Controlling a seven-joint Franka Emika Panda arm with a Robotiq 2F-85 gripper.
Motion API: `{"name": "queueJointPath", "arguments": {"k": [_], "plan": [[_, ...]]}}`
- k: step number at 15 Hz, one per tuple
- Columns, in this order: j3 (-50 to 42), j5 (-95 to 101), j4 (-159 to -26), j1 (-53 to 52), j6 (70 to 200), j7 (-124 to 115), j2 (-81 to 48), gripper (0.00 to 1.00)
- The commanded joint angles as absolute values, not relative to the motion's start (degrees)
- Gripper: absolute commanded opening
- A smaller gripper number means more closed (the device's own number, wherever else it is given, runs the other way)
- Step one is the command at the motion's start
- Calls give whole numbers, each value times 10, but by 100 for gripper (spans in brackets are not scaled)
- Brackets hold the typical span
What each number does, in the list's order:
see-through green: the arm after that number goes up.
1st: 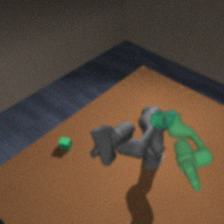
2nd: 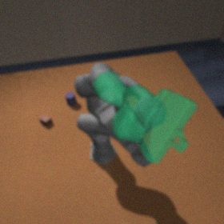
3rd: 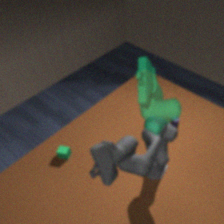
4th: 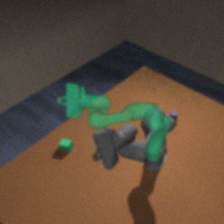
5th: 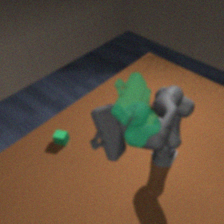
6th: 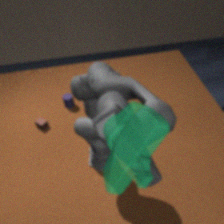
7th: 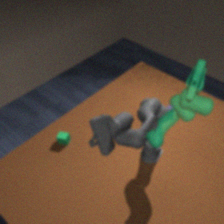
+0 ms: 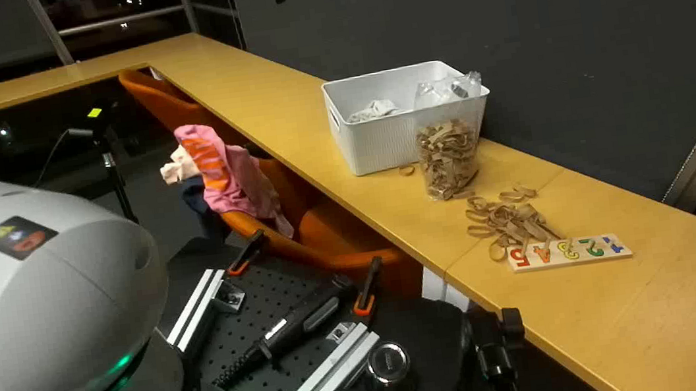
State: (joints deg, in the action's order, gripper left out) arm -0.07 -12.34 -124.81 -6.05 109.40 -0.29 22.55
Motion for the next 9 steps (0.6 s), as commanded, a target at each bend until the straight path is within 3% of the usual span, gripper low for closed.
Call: {"name": "queueJointPath", "arguments": {"k": [1, 9], "plan": [[7, -126, -1246, -51, 1092, 0, 225, 100], [7, -109, -1250, -40, 1088, -14, 226, 100]]}}
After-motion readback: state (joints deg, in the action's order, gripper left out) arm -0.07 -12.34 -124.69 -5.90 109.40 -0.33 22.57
